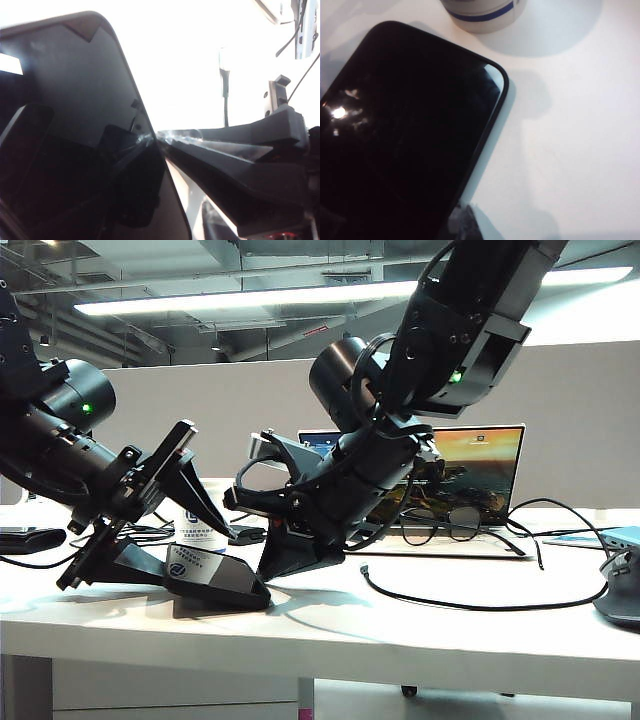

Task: Pick up the black phone, pick up the charger plug, insert the charger plug into the phone's charging port, and finally place the connected phone back on the desk.

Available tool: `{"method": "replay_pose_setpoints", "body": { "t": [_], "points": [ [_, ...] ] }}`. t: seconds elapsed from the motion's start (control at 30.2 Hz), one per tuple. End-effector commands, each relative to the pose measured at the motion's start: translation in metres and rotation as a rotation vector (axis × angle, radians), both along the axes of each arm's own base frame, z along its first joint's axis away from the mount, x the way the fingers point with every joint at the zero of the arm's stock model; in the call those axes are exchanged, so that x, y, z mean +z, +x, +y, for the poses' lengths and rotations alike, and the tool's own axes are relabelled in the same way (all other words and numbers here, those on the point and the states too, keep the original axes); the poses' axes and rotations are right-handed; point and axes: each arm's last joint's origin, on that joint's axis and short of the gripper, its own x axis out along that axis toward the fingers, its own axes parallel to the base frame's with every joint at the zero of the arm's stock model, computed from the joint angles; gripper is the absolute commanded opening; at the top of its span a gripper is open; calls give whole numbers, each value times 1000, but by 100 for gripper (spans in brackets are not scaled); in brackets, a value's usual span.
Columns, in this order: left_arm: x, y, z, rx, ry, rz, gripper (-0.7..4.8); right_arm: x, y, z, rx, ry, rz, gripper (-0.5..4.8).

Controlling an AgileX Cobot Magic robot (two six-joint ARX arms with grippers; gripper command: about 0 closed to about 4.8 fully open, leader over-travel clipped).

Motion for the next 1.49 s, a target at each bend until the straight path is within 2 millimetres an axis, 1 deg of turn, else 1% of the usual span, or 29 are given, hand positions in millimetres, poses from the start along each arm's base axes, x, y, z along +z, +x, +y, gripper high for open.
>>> {"method": "replay_pose_setpoints", "body": {
  "t": [0.03,0.23,0.3,0.33,0.5,0.66,0.83,0.89,0.93,0.96,0.99,1.03,1.19,1.26,1.33,1.43,1.49],
  "points": [
    [3,1,-2,-5,-7,-24,309,-8,-5,0,34,-24,50,-6],
    [3,1,-2,-5,-7,-25,308,-7,-4,1,52,2,41,-6],
    [3,2,-2,-2,-3,-26,291,-7,-4,1,48,0,40,-6],
    [3,2,-1,5,8,-29,264,-7,-4,1,48,0,40,-6],
    [2,2,-1,5,8,-29,263,-7,-4,1,51,2,41,-6],
    [2,-1,-11,-18,17,-30,263,-7,-4,1,51,1,42,-6],
    [2,-2,-13,-20,27,-33,259,-7,-4,1,51,-1,45,-6],
    [2,-2,-13,-21,28,-33,179,-7,-4,1,51,-1,44,-6],
    [2,-2,-13,-21,28,-33,127,-7,-4,1,51,-1,44,-6],
    [2,-2,-13,-22,28,-34,60,-7,-4,1,51,-1,45,-6],
    [2,-2,-13,-25,29,-39,20,-7,-4,1,51,-1,45,-6],
    [2,-2,-13,-25,29,-39,-3,-7,-4,1,51,-1,45,-6],
    [2,-1,-12,-29,39,-52,-6,-7,-4,1,50,-1,46,-6],
    [2,-2,-13,-51,36,-71,-6,-3,-4,-1,46,1,44,-6],
    [3,-2,-13,-83,25,-91,-6,3,-4,-4,41,-2,43,-6],
    [8,-4,-13,-117,20,-126,-6,18,-6,-10,31,-4,48,-6],
    [13,-6,-12,-130,25,-149,-6,33,-8,-18,27,-12,49,-6]
  ]
}}
